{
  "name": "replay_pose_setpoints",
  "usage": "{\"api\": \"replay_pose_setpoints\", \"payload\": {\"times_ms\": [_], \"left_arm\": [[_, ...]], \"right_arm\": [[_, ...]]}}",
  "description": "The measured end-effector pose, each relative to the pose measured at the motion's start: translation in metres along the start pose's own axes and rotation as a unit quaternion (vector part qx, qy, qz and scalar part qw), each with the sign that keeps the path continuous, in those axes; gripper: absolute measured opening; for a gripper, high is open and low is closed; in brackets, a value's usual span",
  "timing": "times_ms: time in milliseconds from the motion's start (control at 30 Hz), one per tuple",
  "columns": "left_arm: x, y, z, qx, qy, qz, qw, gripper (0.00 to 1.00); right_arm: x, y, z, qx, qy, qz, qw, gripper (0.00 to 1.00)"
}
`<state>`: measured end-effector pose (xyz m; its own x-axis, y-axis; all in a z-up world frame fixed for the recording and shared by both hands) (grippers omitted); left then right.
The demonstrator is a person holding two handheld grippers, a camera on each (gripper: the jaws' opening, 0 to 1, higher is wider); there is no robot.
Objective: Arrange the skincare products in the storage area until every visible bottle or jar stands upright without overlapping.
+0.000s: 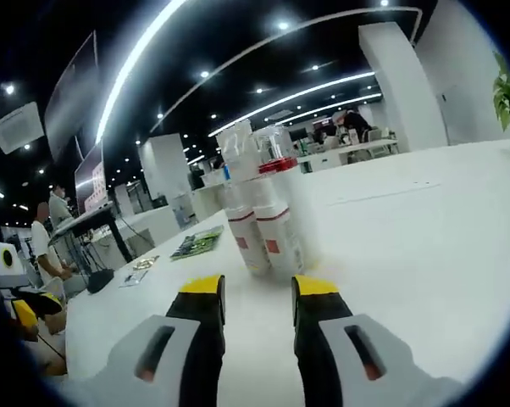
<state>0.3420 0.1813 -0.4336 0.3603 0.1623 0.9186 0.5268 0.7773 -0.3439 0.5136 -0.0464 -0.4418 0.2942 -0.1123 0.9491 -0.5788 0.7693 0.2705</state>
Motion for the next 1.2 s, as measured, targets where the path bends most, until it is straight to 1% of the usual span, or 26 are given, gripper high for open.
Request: {"api": "replay_pose_setpoints", "payload": {"times_ms": [33,67,100,133,167,267,333,367,433,500,533,567,633,667,700,733,800,867,900,933,967,1033,1067,1100,1133,1200], "left_arm": [[0.000,0.001,-0.001,-0.003,0.001,0.003,1.0000,0.32],[0.000,0.002,-0.002,-0.006,0.003,0.008,0.9999,0.36],[0.000,0.004,-0.004,-0.009,0.010,0.024,0.9996,0.38],[0.001,0.009,-0.007,-0.005,0.012,0.022,0.9997,0.40],[0.001,0.012,-0.007,-0.002,0.013,0.022,0.9997,0.40],[0.003,0.025,-0.009,0.016,0.019,0.034,0.9991,0.44],[0.005,0.035,-0.010,0.030,0.022,0.047,0.9982,0.46],[0.009,0.042,-0.011,0.038,0.022,0.053,0.9976,0.47],[0.015,0.051,-0.014,0.049,0.021,0.064,0.9965,0.48],[0.027,0.067,-0.022,0.064,0.018,0.087,0.9940,0.49],[0.031,0.075,-0.025,0.077,0.022,0.100,0.9917,0.49],[0.038,0.087,-0.030,0.097,0.021,0.117,0.9882,0.49],[0.051,0.109,-0.039,0.135,0.009,0.146,0.9801,0.54],[0.055,0.117,-0.042,0.141,0.004,0.154,0.9779,0.56],[0.061,0.127,-0.047,0.148,-0.001,0.171,0.9742,0.56],[0.064,0.131,-0.050,0.151,-0.005,0.174,0.9732,0.56],[0.071,0.144,-0.060,0.156,-0.015,0.180,0.9712,0.56],[0.072,0.154,-0.069,0.160,-0.013,0.202,0.9661,0.57],[0.072,0.157,-0.074,0.151,-0.008,0.203,0.9675,0.57],[0.071,0.162,-0.078,0.151,-0.005,0.227,0.9622,0.57],[0.072,0.166,-0.080,0.157,-0.007,0.223,0.9621,0.57],[0.072,0.176,-0.083,0.172,-0.010,0.232,0.9574,0.57],[0.072,0.182,-0.085,0.179,-0.014,0.247,0.9524,0.56],[0.073,0.186,-0.088,0.178,-0.020,0.256,0.9501,0.56],[0.072,0.184,-0.089,0.178,-0.023,0.259,0.9491,0.57],[0.073,0.188,-0.092,0.182,-0.029,0.274,0.9439,0.57]], "right_arm": [[0.000,0.006,0.003,0.012,-0.002,-0.017,0.9998,0.34],[0.000,0.009,0.005,0.020,-0.006,-0.021,0.9996,0.39],[0.001,0.017,0.010,0.038,-0.012,-0.024,0.9989,0.41],[0.000,0.024,0.015,0.042,-0.012,-0.031,0.9986,0.43],[-0.004,0.033,0.020,0.059,-0.008,-0.028,0.9978,0.43],[-0.013,0.051,0.031,0.079,-0.013,-0.009,0.9968,0.45],[-0.022,0.059,0.035,0.081,-0.005,-0.016,0.9965,0.46],[-0.029,0.064,0.037,0.094,0.001,-0.012,0.9955,0.45],[-0.035,0.069,0.041,0.094,0.003,-0.011,0.9955,0.45],[-0.041,0.075,0.041,0.102,0.007,-0.013,0.9946,0.45],[-0.045,0.077,0.041,0.104,0.020,-0.011,0.9943,0.46],[-0.047,0.079,0.041,0.106,0.029,-0.002,0.9940,0.45],[-0.045,0.081,0.040,0.102,0.019,0.023,0.9944,0.42],[-0.047,0.083,0.039,0.108,0.016,0.045,0.9930,0.41],[-0.050,0.084,0.039,0.106,0.023,0.066,0.9920,0.40],[-0.054,0.085,0.039,0.099,0.031,0.092,0.9903,0.38],[-0.055,0.088,0.039,0.103,0.032,0.106,0.9885,0.33],[-0.057,0.090,0.039,0.106,0.032,0.097,0.9890,0.32],[-0.057,0.089,0.039,0.106,0.034,0.098,0.9890,0.33],[-0.057,0.087,0.039,0.101,0.036,0.098,0.9893,0.34],[-0.058,0.087,0.039,0.101,0.037,0.098,0.9894,0.34],[-0.058,0.086,0.040,0.100,0.036,0.096,0.9897,0.33],[-0.058,0.086,0.040,0.099,0.036,0.097,0.9896,0.33],[-0.058,0.086,0.040,0.100,0.038,0.100,0.9893,0.31],[-0.060,0.086,0.040,0.101,0.043,0.106,0.9883,0.29],[-0.061,0.086,0.040,0.092,0.042,0.123,0.9872,0.28]]}}
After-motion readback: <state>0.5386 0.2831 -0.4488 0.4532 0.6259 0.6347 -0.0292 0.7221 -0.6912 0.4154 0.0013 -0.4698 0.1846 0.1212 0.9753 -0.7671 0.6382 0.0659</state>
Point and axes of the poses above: the point that each gripper's makers call its tool centre point, and the gripper's own axes: z roughly backward along the fingers, y roughly to its left, x roughly out of its top, the point moved 8 cm from there along z, roughly backward along the fingers, and after that the axes turned 2 degrees about y, right-handed, at the moved point
